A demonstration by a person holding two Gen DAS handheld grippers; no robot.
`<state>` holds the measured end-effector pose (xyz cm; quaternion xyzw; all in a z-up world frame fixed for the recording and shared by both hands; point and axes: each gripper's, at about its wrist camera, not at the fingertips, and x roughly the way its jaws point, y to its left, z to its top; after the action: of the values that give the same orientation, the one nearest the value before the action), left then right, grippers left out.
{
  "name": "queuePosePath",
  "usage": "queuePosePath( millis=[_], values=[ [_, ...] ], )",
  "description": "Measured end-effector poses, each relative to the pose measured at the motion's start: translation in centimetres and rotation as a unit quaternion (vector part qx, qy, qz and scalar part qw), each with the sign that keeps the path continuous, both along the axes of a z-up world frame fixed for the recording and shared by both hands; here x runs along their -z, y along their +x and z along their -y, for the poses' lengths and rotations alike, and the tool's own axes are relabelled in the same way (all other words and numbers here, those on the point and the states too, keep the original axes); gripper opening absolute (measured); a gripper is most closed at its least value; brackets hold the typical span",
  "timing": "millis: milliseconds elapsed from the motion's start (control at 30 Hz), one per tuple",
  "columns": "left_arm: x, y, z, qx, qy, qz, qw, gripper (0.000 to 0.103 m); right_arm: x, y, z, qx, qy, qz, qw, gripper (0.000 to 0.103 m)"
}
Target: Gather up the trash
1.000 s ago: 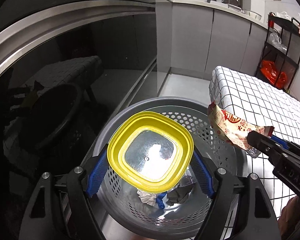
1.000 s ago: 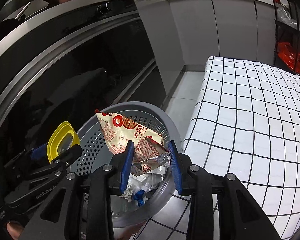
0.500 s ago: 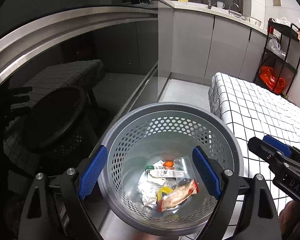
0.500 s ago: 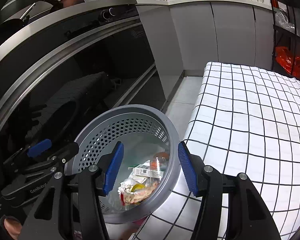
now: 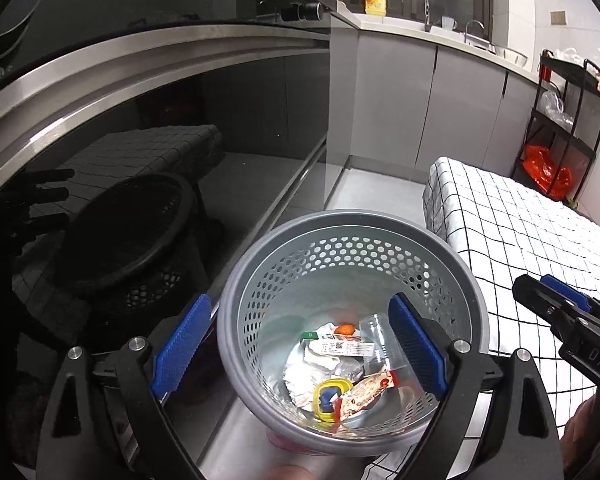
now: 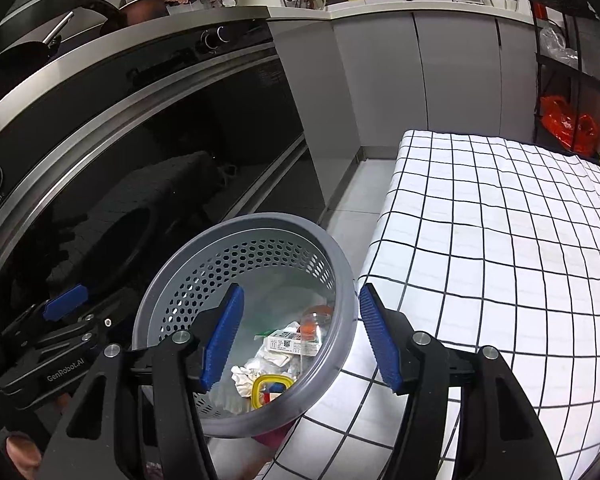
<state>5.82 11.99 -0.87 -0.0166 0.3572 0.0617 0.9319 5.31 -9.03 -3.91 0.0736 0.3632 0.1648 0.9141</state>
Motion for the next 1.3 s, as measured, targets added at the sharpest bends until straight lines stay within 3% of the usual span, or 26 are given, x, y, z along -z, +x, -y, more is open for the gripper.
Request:
queuePosePath(
  millis=[1300],
  values=[
    [-0.81, -0.8, 0.22, -0.003, 0.0, 0.016, 0.9999, 0.096, -0.26, -0.93, -0.87, 0.0, -0.02, 0.013, 1.0, 0.064]
  ],
)
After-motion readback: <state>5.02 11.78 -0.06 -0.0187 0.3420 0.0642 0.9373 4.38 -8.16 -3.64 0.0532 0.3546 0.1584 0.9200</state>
